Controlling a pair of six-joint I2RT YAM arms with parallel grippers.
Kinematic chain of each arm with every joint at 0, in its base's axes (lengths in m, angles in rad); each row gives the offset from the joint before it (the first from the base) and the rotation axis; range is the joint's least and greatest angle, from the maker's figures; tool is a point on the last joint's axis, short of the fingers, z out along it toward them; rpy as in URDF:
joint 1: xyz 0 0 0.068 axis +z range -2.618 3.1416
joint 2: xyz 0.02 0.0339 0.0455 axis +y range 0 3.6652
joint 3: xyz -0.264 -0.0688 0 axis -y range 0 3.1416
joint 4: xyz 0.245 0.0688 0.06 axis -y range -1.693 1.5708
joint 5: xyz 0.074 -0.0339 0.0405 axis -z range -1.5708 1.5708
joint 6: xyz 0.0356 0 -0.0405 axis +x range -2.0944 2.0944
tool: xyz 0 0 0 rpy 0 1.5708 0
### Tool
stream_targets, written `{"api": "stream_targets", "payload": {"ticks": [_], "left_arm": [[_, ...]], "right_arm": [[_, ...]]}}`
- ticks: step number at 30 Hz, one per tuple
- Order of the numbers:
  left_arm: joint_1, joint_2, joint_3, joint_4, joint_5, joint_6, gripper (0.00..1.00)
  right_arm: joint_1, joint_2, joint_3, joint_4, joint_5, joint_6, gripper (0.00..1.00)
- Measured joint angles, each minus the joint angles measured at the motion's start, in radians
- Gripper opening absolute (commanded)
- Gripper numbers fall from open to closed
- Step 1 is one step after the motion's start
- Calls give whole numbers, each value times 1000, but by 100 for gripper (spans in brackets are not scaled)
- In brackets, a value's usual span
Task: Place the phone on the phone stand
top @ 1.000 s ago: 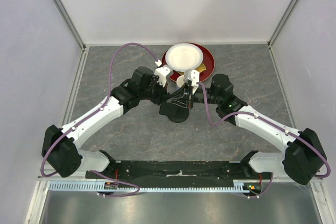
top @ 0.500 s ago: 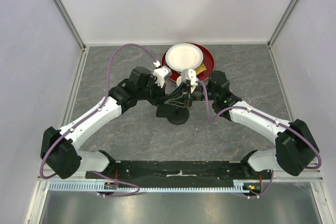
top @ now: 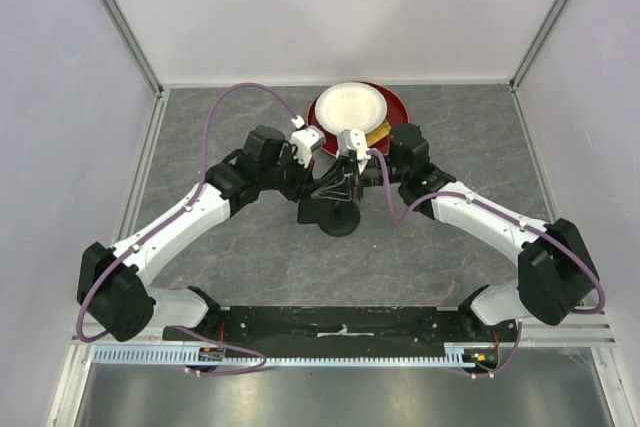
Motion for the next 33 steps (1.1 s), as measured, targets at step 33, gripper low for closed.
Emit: {"api": "stream_targets", "payload": {"ticks": [33], "left_arm": [[32,-8,-20,26,112,47,2]], "right_arm": [[5,14,41,-149,-18,-188,0]]}}
